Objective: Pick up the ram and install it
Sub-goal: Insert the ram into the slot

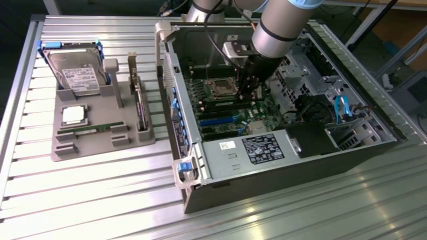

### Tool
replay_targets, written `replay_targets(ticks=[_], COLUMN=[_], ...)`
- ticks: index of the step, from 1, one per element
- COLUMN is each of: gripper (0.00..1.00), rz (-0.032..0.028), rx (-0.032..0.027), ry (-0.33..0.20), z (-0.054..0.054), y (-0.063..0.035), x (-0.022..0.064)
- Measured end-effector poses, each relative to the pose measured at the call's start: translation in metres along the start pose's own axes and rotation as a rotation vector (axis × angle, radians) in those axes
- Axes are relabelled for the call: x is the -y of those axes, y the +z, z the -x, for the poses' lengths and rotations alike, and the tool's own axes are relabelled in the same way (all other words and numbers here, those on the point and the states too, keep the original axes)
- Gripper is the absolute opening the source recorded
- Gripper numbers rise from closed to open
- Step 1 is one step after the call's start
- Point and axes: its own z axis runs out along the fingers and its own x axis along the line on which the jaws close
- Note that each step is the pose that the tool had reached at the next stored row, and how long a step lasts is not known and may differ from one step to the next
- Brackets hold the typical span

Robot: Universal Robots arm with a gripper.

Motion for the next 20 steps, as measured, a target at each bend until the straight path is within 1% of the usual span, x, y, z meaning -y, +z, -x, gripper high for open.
replay_targets(ticks=[20], gripper=[0.12], rz=[0.0003], rx=[0.0002], ry=[-0.004], z=[-0.0001], y=[0.0009], x=[-0.0012])
